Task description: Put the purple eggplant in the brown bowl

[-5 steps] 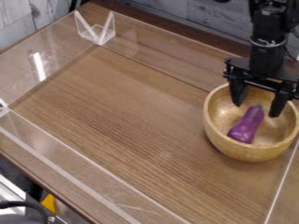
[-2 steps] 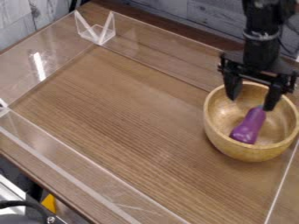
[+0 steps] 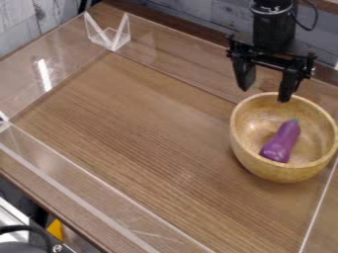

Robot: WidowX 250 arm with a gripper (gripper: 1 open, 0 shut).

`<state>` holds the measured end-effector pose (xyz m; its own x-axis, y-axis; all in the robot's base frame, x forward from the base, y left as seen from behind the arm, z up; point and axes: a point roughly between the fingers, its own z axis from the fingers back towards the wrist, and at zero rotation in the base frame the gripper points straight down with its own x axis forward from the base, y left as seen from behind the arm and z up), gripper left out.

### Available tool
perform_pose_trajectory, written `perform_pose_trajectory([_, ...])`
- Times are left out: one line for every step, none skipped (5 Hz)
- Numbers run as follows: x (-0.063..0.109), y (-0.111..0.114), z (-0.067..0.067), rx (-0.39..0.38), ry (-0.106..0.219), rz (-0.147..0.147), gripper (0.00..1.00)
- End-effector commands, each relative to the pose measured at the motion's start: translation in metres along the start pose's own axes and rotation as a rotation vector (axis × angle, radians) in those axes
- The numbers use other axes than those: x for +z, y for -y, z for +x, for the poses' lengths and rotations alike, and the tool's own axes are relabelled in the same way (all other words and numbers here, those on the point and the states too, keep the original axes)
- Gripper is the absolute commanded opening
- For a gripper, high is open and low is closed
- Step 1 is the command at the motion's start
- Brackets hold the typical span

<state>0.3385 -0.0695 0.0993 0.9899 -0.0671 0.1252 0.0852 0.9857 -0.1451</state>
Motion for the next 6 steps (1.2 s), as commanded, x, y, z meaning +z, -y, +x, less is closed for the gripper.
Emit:
perform_pose_trajectory([0.020,0.015,0.007,-0.064,0.074,-0.006,1.00])
perform_pose_trajectory([0.025,0.014,0.007,-0.015,0.078,0.010,1.00])
perform_pose_trajectory([0.030,0.014,0.007,0.033,0.084,0.026,1.00])
perform_pose_trajectory([0.039,0.023,0.005,0.072,0.089,0.041,1.00])
perform_pose_trajectory([0.059,0.021,-0.004,0.105,0.113,0.051,1.00])
perform_pose_trajectory([0.068,0.005,-0.020,0.065,0.121,0.049,1.00])
